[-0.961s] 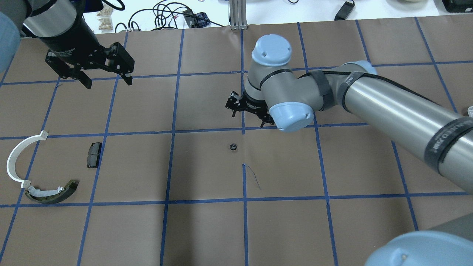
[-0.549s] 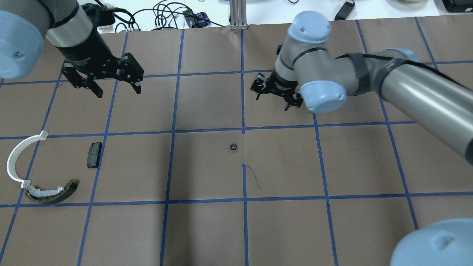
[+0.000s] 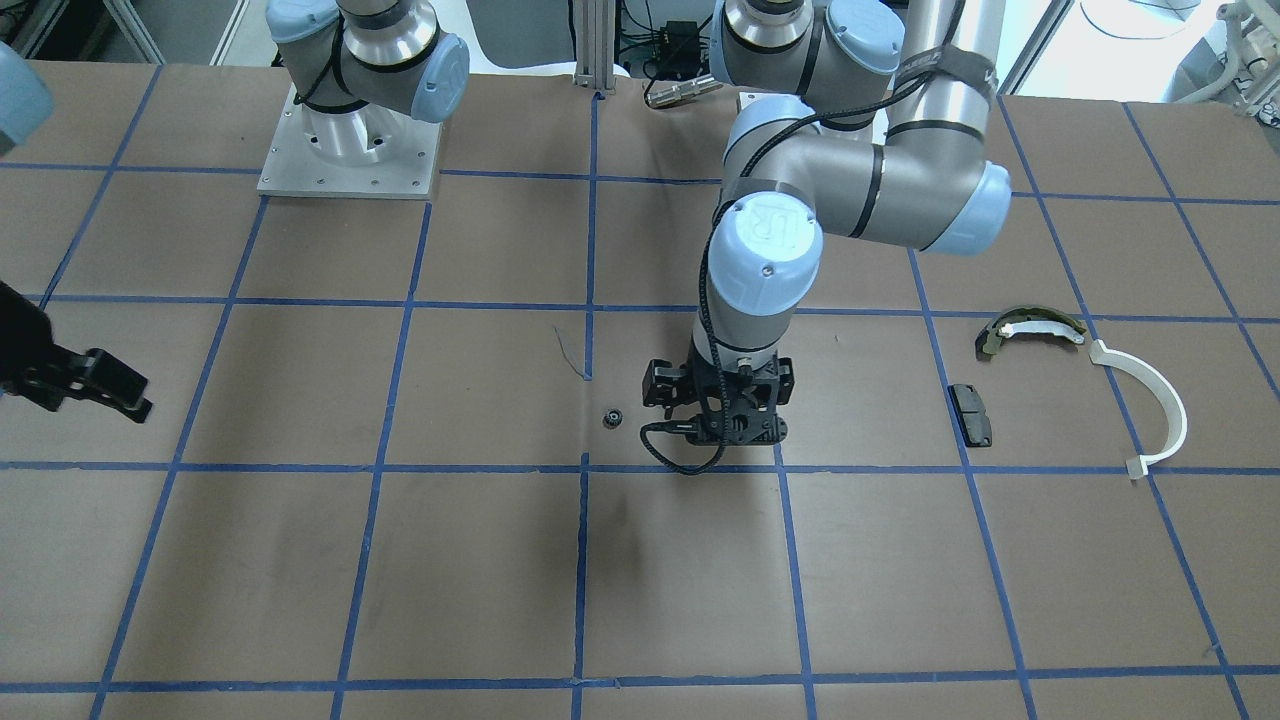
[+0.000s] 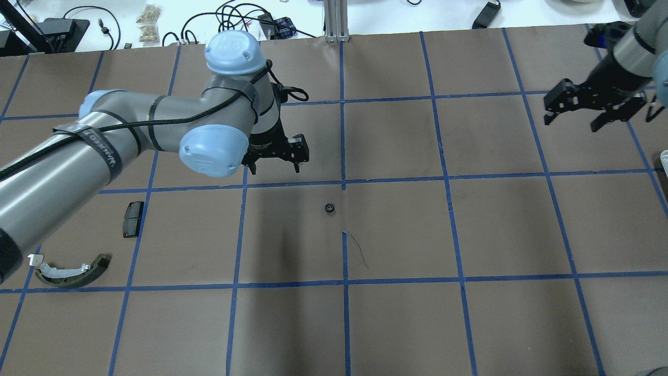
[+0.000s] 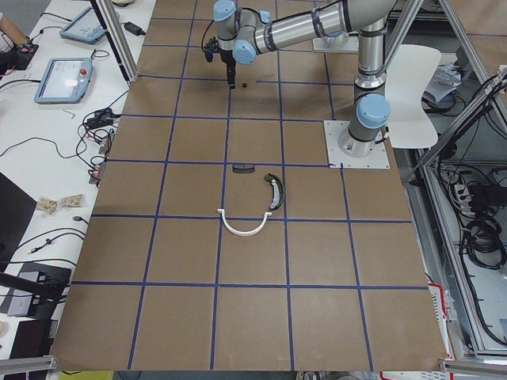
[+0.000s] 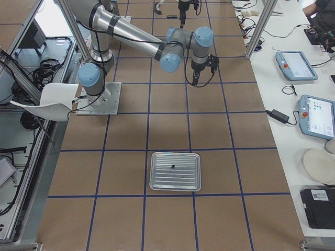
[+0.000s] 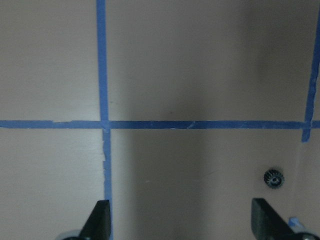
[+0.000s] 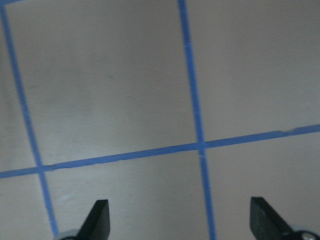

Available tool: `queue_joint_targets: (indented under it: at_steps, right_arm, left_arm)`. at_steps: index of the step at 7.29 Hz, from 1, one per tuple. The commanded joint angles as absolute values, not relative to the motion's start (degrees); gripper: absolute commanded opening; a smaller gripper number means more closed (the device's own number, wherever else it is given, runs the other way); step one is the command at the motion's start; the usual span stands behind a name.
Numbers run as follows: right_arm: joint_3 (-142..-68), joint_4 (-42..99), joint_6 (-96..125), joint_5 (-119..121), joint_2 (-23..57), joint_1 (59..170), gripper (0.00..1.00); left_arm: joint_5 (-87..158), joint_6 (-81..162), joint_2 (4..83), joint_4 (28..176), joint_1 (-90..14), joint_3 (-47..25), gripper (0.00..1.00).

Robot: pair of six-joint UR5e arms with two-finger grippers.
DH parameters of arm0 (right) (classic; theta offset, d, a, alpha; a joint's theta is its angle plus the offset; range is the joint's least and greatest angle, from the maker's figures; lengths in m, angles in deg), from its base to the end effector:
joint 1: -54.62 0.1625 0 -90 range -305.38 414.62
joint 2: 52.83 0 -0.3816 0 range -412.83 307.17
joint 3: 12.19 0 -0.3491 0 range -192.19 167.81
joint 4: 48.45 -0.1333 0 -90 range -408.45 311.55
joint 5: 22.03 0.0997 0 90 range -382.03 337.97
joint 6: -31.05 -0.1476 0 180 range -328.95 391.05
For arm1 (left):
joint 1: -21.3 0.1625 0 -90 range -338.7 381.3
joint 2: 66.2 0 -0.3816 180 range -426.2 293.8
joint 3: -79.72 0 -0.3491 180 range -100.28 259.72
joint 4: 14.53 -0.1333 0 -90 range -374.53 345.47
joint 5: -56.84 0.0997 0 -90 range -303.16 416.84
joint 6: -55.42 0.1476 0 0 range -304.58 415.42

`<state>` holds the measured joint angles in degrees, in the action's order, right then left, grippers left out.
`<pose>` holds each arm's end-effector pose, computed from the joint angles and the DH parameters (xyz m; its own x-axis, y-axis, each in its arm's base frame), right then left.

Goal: Place bearing gear from tray to pile

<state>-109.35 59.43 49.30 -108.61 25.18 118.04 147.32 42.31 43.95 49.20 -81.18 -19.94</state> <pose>-0.0991 -0.5156 0.2717 -0.9873 0.1453 -0.0636 0.1455 0.9894 0.0024 -0.2423 -0.4838 0.1937 -0.9997 -0.0101 -0.0221 -0.0114 0.9982 0.0582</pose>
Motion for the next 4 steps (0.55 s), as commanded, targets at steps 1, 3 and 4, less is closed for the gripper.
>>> queue_joint_targets:
  at_steps: [1,3,4]
  right_arm:
    - [-109.7,59.4,66.9,-110.9,25.0,105.4,1.00]
    - [-109.6,60.1,71.5,-110.7,23.3,95.8,1.00]
    - [-108.8,60.4,72.4,-111.6,21.0,93.1,1.00]
  left_arm:
    - [147.5,39.2,48.9,46.1,-85.7,-20.0,1.00]
    - [147.4,34.5,51.7,42.3,-88.8,-20.4,1.00]
    - [147.5,34.3,52.8,42.1,-89.4,-20.6,0.99]
